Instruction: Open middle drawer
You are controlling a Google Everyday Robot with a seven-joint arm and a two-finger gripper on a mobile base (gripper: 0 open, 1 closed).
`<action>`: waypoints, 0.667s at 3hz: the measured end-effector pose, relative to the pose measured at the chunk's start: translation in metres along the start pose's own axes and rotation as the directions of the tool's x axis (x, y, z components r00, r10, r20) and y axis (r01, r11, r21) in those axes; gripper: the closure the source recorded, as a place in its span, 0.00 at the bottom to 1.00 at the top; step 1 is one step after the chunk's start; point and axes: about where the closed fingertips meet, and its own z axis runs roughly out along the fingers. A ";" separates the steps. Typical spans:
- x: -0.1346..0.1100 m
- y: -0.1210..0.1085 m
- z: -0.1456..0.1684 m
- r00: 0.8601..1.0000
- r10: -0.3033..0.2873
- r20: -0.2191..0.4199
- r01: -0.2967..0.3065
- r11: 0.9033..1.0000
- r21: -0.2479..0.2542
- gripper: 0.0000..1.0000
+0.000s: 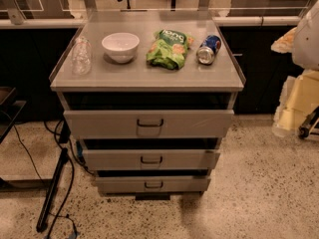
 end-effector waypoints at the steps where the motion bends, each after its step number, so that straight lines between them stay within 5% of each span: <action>1: 0.003 0.006 0.006 1.000 0.010 0.001 -0.010 1.000 -0.002 0.00; 2: 0.014 0.016 0.045 0.999 0.027 -0.022 -0.027 0.999 -0.031 0.00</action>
Offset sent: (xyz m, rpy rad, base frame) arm -0.0116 -0.0077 -0.1459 -0.0336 0.1674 -0.0447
